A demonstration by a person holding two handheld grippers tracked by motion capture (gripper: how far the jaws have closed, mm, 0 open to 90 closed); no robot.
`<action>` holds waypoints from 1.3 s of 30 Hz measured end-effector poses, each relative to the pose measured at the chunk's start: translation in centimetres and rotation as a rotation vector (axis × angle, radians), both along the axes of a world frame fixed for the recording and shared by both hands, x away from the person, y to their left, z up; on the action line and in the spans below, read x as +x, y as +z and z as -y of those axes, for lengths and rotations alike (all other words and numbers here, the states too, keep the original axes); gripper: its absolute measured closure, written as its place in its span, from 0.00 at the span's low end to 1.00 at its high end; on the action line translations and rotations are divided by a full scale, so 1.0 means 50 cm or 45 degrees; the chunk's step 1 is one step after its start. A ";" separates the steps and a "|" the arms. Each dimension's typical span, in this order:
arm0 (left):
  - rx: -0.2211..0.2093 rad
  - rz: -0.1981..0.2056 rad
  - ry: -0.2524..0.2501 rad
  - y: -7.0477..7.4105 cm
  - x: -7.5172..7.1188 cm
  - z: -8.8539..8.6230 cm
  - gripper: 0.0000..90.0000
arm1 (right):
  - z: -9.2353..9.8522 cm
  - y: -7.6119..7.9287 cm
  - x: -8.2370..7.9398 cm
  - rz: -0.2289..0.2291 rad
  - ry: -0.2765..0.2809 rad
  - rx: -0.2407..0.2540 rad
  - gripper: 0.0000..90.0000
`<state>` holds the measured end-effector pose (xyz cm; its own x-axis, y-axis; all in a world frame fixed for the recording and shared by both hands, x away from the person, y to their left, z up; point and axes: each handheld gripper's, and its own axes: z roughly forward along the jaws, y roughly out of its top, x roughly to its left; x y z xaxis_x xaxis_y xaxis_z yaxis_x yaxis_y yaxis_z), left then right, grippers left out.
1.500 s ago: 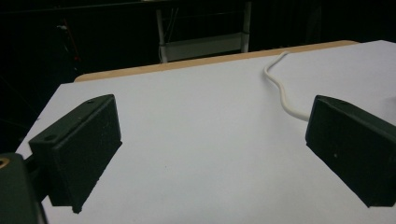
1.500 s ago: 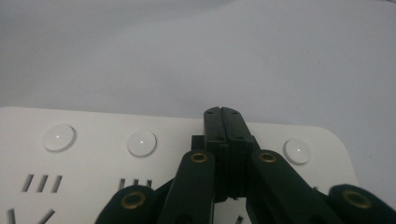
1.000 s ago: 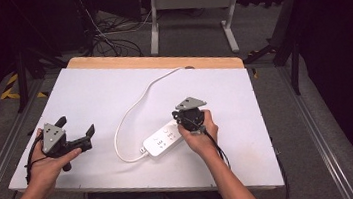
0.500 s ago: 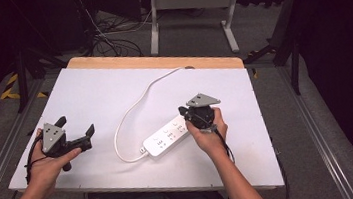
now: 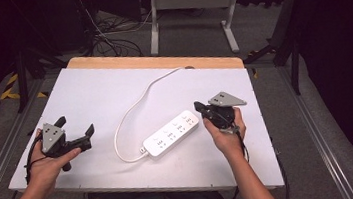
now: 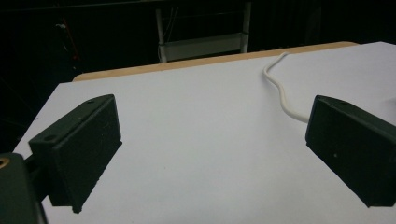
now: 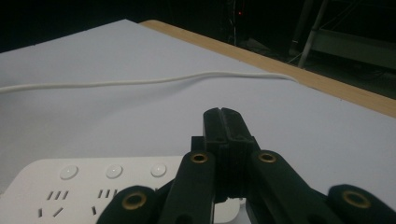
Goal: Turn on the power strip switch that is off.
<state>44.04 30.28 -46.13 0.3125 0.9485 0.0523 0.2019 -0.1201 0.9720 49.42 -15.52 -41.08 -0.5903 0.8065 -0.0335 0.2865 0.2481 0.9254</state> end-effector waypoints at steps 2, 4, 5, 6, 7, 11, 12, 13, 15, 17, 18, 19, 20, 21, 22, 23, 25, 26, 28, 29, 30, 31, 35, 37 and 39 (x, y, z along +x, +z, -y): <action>0.000 -0.001 0.000 0.000 -0.001 0.000 0.04 | 0.014 0.004 -0.006 0.013 -0.004 0.036 1.00; 0.000 -0.001 0.000 0.000 -0.001 -0.001 0.04 | 0.026 0.006 -0.016 0.041 0.007 0.068 1.00; 0.002 -0.002 0.001 0.000 -0.001 -0.001 0.04 | 0.026 0.006 -0.016 0.041 0.007 0.068 1.00; -0.005 -0.001 0.005 0.000 -0.001 0.000 0.04 | 0.036 0.007 -0.030 0.073 0.012 0.073 1.00; -0.004 -0.001 0.005 0.000 -0.001 0.000 0.04 | 0.042 0.007 -0.038 0.084 0.013 0.081 1.00; -0.005 -0.001 0.004 0.001 -0.002 0.000 0.04 | 0.062 0.004 -0.060 0.117 0.011 0.098 1.00; -0.006 0.000 0.004 0.001 -0.002 0.000 0.04 | 0.070 0.003 -0.067 0.121 0.006 0.105 1.00; -0.005 0.002 0.002 0.001 -0.001 0.000 0.04 | 0.076 0.003 -0.071 0.122 -0.001 0.114 1.00; -0.001 0.003 0.001 0.001 -0.001 0.001 0.04 | 0.096 -0.002 -0.073 0.112 -0.025 0.142 1.00; -0.002 0.004 0.003 0.001 -0.001 0.003 0.04 | 0.105 -0.004 -0.069 0.105 -0.042 0.162 1.00; -0.002 0.003 0.001 0.001 -0.001 0.003 0.04 | 0.105 -0.004 -0.069 0.105 -0.042 0.162 1.00; -0.003 0.003 0.001 0.000 -0.001 0.003 0.04 | 0.107 -0.006 -0.066 0.101 -0.051 0.174 1.00; -0.007 0.002 0.002 0.000 0.000 0.003 0.04 | 0.107 -0.006 -0.066 0.103 -0.053 0.169 1.00; -0.004 0.003 0.001 0.000 0.000 0.002 0.04 | 0.107 -0.007 -0.066 0.103 -0.052 0.168 1.00; -0.002 0.002 0.001 0.000 0.000 0.001 0.04 | 0.107 -0.007 -0.066 0.103 -0.052 0.168 1.00; 0.002 0.000 0.001 0.000 0.000 0.000 0.04 | 0.104 -0.006 -0.066 0.111 -0.050 0.164 1.00; -0.003 0.000 0.004 0.001 -0.001 0.000 0.04 | 0.103 -0.006 -0.065 0.118 -0.048 0.159 1.00; -0.003 0.001 0.004 0.001 -0.002 0.000 0.04 | 0.103 -0.006 -0.065 0.118 -0.048 0.159 1.00; -0.003 0.002 0.005 0.001 -0.002 0.000 0.04 | 0.101 -0.007 -0.065 0.113 -0.040 0.159 1.00; -0.002 0.001 0.005 0.001 -0.002 0.000 0.04 | 0.101 -0.008 -0.064 0.117 -0.036 0.160 1.00; -0.003 0.000 0.005 0.000 -0.002 0.000 0.04 | 0.101 -0.008 -0.064 0.119 -0.028 0.162 0.99; -0.003 0.000 0.005 0.000 -0.002 0.000 0.04 | 0.101 -0.009 -0.063 0.121 -0.012 0.167 0.94; 0.001 0.000 0.001 0.001 -0.002 0.000 0.04 | 0.102 -0.014 -0.057 0.104 -0.024 0.191 0.74; 0.001 0.000 0.001 0.000 -0.001 0.000 0.04 | 0.102 -0.013 -0.058 0.108 -0.016 0.181 0.80; 0.002 0.000 0.001 0.000 -0.001 0.000 0.04 | 0.103 -0.012 -0.058 0.111 -0.011 0.183 0.80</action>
<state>43.98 30.27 -46.11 0.3120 0.9486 0.0534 0.2020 -0.1212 0.9719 46.51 -20.66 -41.70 -0.5830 0.8118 0.0321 0.2052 0.1089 0.9727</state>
